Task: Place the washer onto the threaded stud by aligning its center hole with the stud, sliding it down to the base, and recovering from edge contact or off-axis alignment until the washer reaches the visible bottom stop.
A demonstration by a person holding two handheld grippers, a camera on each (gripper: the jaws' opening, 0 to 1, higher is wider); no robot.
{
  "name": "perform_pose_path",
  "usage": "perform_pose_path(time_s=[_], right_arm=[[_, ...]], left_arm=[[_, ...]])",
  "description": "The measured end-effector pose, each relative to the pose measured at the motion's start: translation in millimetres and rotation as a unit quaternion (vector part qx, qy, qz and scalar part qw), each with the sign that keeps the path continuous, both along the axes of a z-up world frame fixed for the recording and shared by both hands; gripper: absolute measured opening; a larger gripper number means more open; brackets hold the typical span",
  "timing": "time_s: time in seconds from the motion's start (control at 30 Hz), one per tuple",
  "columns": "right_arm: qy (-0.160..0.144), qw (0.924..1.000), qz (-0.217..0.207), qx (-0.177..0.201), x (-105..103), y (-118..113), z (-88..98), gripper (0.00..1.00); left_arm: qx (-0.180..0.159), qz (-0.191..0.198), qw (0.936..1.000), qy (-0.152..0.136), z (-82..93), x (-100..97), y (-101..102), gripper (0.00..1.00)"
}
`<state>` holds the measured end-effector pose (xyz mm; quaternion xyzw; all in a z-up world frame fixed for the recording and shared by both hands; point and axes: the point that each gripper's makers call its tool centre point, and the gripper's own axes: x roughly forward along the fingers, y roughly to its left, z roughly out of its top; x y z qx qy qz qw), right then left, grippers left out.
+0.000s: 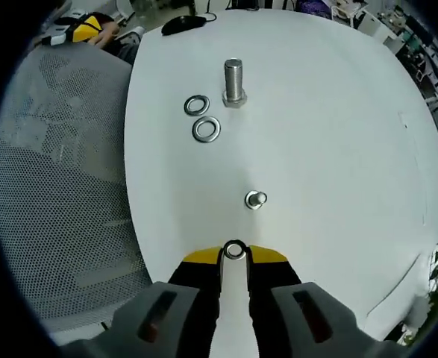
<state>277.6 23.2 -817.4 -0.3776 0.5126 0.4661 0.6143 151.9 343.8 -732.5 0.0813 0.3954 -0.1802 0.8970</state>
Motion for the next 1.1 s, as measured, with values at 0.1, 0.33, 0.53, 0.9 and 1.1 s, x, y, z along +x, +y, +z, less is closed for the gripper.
perform_pose_path(time_s=[0.1,0.33,0.53,0.9,1.1], right_arm=[[-0.011,0.9999,0.000,0.009,5,4,7.5,0.14],[-0.038,0.9990,-0.002,0.023,11,13,19.4,0.14],[-0.063,0.9976,0.002,0.029,19,18,20.1,0.14],[-0.073,0.9966,0.007,0.039,22,29,18.5,0.14],[-0.074,0.9964,-0.001,0.042,27,31,15.6,0.14]], left_arm=[[0.000,0.001,1.0000,0.000,-0.1,0.1,0,0.00],[0.000,0.001,1.0000,0.000,-0.3,-0.1,0,0.00],[0.001,0.002,1.0000,0.001,-0.7,-0.3,1,0.00],[0.002,0.001,1.0000,0.004,-1.2,-0.6,1,0.00],[0.003,-0.001,1.0000,0.007,-2.0,-1.4,0,0.00]])
